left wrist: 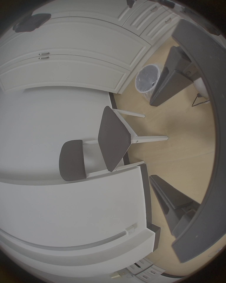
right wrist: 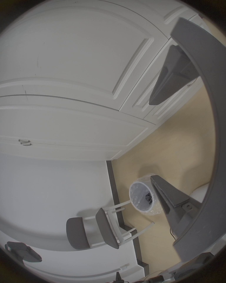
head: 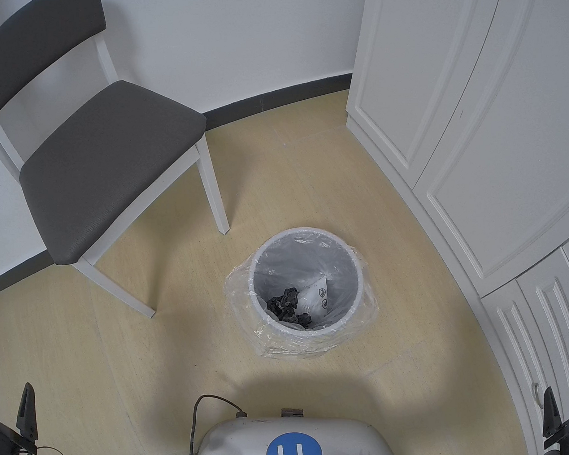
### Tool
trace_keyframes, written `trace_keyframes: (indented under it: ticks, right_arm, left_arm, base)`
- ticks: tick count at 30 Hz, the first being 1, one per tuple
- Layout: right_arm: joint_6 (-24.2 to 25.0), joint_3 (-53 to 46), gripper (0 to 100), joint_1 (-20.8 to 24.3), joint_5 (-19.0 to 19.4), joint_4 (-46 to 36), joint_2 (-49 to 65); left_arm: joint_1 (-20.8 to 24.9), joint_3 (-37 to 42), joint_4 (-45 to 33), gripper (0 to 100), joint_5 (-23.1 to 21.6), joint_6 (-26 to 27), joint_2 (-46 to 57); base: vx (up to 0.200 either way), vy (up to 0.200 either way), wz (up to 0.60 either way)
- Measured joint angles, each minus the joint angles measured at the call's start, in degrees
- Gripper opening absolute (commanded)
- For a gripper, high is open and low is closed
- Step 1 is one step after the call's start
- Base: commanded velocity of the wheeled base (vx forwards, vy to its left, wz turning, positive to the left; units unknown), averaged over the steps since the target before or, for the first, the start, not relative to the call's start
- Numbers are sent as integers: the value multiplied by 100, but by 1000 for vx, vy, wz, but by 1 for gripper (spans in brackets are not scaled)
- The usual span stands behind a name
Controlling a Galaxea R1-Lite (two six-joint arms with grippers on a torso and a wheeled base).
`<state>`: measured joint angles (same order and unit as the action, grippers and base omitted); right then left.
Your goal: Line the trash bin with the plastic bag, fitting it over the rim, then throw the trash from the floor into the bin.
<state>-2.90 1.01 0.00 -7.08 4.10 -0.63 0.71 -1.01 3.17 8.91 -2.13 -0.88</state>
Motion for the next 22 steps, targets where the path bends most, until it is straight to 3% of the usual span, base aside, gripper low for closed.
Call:
trace_keyframes:
  ticks: [7,22]
  right_arm:
    - [258,0,100,0,547,-463,-2]
    - [344,0,100,7,690,-402,-7]
  left_arm:
    - [-5,2,-38,100,-60,39,17]
    - [0,0,-46,100,-137,-525,20]
  base:
    - [0,0,0]
    - [0,0,0]
